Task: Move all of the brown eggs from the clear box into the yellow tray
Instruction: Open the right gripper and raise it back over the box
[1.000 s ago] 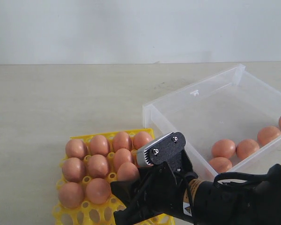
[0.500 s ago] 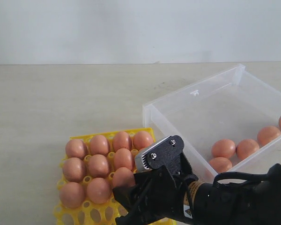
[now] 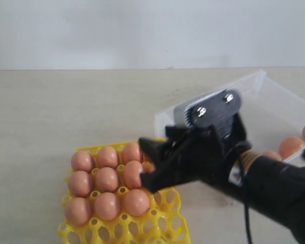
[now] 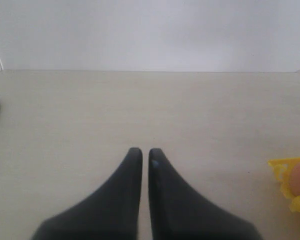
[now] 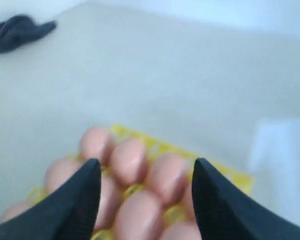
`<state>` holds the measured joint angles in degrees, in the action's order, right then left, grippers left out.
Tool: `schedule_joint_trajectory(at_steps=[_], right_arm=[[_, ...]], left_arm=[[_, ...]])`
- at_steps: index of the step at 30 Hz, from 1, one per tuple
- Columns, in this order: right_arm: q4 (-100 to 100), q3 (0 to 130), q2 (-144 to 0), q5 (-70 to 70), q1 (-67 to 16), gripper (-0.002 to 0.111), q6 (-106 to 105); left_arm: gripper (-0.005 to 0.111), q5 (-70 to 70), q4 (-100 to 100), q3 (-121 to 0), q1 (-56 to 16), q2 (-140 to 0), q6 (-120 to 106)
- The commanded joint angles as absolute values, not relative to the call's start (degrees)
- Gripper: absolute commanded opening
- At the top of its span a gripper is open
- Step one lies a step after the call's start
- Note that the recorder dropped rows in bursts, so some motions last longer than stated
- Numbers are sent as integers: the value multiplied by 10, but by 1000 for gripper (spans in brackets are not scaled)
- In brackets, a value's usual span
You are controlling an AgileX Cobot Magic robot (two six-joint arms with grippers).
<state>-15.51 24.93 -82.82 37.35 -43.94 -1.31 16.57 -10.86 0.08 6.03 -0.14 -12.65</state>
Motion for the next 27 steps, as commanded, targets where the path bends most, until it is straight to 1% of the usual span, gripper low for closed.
schedule_joint_trajectory(at_steps=[1, 2, 4, 6, 8, 9, 11, 14, 16, 18, 19, 24, 27], right_arm=[[-568, 276, -718, 460, -425, 49, -455], [-636, 297, -711, 497, -410, 49, -528], [-683, 341, -709, 511, -352, 49, -590], [-678, 395, -724, 416, -270, 49, -610], [-675, 473, -772, 228, -150, 49, -626], [-683, 507, -797, 122, -105, 49, -634], [-694, 592, -870, -120, -1, 49, -626], [-602, 704, -965, -429, 95, 49, -492], [-528, 752, -1020, -562, 125, 49, -448], [-445, 777, -1056, -644, 136, 49, -431], [-405, 779, -1065, -651, 137, 49, -408], [-179, 779, -1080, -623, 136, 49, -146], [-193, 779, -1073, -657, 131, 49, -145]], left_arm=[[4, 163, -111, 0, 62, 0, -131], [4, 163, -111, 0, 62, 0, -131], [4, 163, -111, 0, 62, 0, -131], [4, 163, -111, 0, 62, 0, -131], [4, 163, -111, 0, 62, 0, -131], [4, 163, -111, 0, 62, 0, -131], [4, 163, -111, 0, 62, 0, -131], [4, 163, -111, 0, 62, 0, -131], [4, 163, -111, 0, 62, 0, -131], [4, 163, -111, 0, 62, 0, -131], [4, 163, -111, 0, 62, 0, -131], [4, 163, -111, 0, 62, 0, -131], [4, 163, -111, 0, 62, 0, -131]])
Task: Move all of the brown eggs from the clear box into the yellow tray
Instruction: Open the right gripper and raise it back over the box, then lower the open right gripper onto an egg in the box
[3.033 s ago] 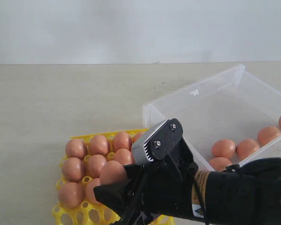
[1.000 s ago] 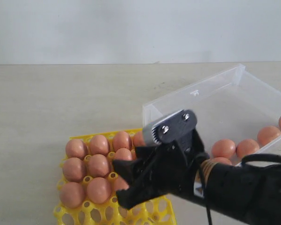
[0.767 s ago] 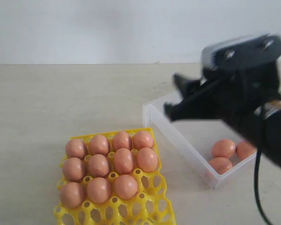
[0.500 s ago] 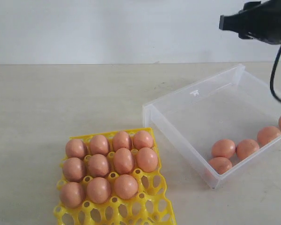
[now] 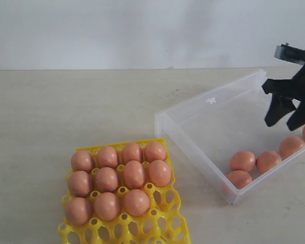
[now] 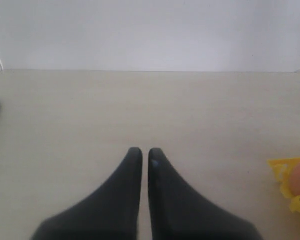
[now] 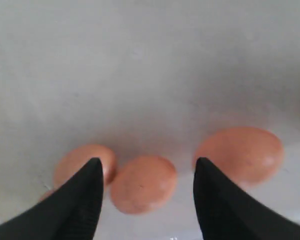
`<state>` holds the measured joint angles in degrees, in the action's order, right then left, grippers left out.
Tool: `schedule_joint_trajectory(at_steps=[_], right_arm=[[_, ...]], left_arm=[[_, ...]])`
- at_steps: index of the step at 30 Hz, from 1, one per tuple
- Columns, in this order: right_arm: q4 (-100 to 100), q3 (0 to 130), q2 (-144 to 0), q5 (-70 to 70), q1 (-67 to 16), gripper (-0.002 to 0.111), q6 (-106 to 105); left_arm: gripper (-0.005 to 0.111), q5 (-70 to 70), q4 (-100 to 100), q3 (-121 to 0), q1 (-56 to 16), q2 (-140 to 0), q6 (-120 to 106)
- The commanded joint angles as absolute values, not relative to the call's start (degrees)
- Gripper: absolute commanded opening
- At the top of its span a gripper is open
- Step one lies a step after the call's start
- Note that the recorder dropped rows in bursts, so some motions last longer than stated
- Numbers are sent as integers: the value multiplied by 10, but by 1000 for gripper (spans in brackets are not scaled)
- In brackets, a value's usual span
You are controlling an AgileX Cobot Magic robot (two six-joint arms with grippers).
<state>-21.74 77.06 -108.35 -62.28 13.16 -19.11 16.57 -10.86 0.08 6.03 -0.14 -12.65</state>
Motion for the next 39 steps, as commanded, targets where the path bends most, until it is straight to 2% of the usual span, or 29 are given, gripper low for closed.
schedule_joint_trajectory(at_steps=[1, 5, 14, 19, 23, 35, 39], right_arm=[[-207, 779, -1072, -670, 125, 49, -156], [-225, 779, -1065, -697, 72, 49, -169], [-159, 779, -1071, -621, -70, 49, -164], [-85, 779, -1071, -654, -85, 49, -145], [-61, 779, -1071, -662, -85, 49, -286], [-70, 778, -1087, -621, -85, 49, -522], [-63, 777, -1086, -630, -85, 49, -693]], left_arm=[[4, 163, -111, 0, 62, 0, -131], [4, 163, -111, 0, 62, 0, -131], [4, 163, -111, 0, 62, 0, -131], [4, 163, -111, 0, 62, 0, -131], [4, 163, -111, 0, 62, 0, -131], [4, 163, -111, 0, 62, 0, -131], [4, 163, -111, 0, 62, 0, -131]])
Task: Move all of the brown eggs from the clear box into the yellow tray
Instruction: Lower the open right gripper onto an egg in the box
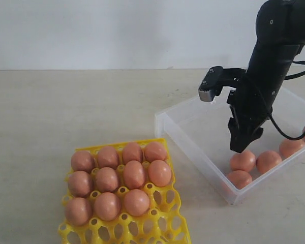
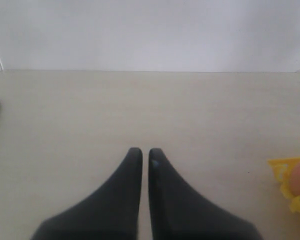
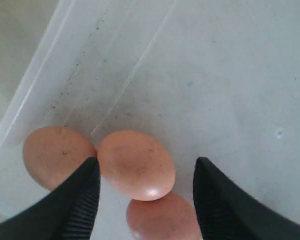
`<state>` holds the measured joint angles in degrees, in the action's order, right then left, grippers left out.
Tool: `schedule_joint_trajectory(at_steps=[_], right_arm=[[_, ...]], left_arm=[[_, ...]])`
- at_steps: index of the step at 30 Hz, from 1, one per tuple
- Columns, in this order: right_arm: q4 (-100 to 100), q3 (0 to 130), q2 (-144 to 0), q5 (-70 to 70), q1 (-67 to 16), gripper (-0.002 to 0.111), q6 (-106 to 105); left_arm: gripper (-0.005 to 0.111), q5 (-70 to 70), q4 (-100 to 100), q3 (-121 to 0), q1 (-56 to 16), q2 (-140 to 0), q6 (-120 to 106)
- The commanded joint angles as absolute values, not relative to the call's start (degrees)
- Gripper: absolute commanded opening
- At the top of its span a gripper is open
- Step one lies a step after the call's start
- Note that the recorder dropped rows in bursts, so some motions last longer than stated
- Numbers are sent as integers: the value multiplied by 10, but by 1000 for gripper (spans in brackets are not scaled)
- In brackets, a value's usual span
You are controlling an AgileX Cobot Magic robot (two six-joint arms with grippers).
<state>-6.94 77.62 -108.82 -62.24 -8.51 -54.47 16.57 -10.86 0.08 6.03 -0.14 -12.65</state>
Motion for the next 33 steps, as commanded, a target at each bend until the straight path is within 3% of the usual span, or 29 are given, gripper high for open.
schedule_joint_trajectory(at_steps=[1, 16, 33], right_arm=[[-58, 777, -1085, -636, -85, 49, -727], [-70, 777, -1085, -660, -85, 49, -879], [-61, 771, -1132, -647, -85, 49, -905]], left_arm=[[4, 163, -111, 0, 62, 0, -131], [4, 163, -111, 0, 62, 0, -131], [4, 163, -111, 0, 62, 0, -131]])
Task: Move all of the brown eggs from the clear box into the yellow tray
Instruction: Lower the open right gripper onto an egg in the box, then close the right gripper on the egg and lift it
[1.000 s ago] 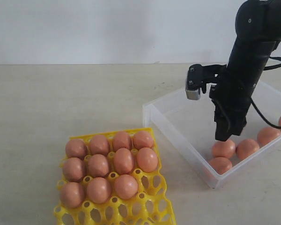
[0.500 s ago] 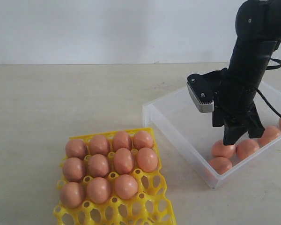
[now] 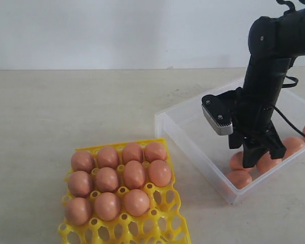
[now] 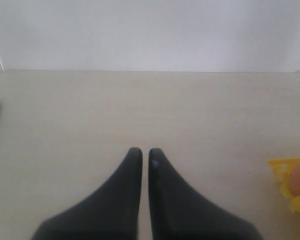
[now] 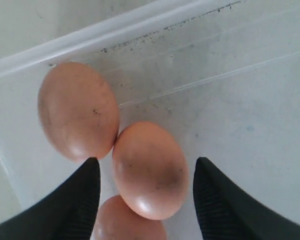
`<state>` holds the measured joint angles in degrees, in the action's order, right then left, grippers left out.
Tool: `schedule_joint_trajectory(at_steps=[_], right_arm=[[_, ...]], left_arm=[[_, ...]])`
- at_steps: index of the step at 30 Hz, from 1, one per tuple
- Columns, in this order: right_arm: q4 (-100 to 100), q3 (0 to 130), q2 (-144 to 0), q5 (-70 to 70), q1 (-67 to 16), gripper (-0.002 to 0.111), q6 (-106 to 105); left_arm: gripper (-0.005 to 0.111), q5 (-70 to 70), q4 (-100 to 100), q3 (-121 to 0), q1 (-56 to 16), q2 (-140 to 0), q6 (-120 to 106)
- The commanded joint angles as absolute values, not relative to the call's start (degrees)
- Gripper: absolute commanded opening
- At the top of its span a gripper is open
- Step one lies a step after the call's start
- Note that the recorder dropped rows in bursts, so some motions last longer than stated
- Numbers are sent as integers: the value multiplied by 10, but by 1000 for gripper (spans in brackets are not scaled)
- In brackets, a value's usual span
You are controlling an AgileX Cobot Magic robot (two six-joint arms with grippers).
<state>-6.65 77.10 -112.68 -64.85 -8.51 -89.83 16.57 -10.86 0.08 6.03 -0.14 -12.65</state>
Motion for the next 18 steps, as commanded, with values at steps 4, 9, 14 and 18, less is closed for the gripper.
schedule_joint_trajectory(at_steps=[4, 9, 14, 18], right_arm=[[-58, 771, -1143, -648, -85, 49, -905], [-50, 771, -1167, -644, -85, 49, -905], [-50, 771, -1168, -637, -85, 48, -905], [-50, 771, -1168, -636, -85, 9, -893]], left_arm=[[4, 163, -111, 0, 62, 0, -131], [4, 163, -111, 0, 62, 0, -131], [4, 163, -111, 0, 62, 0, -131], [4, 163, -111, 0, 62, 0, -131]])
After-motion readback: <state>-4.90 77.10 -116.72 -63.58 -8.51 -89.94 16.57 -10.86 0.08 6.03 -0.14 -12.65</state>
